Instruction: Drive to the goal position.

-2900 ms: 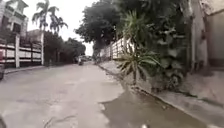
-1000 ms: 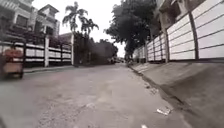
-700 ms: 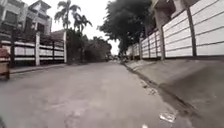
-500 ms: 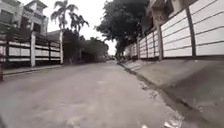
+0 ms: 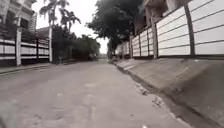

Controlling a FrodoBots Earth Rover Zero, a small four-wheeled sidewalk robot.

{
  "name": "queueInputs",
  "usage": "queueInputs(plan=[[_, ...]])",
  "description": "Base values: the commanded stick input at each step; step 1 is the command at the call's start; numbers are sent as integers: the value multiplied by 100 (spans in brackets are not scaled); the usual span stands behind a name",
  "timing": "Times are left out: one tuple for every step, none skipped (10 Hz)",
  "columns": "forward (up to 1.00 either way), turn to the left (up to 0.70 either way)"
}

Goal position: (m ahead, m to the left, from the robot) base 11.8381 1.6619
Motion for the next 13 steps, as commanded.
queueInputs(plan=[[85,9],[85,15],[85,14],[85,14],[85,14],[85,13],[85,12],[85,8],[85,7],[85,7],[85,7],[85,8],[85,7]])
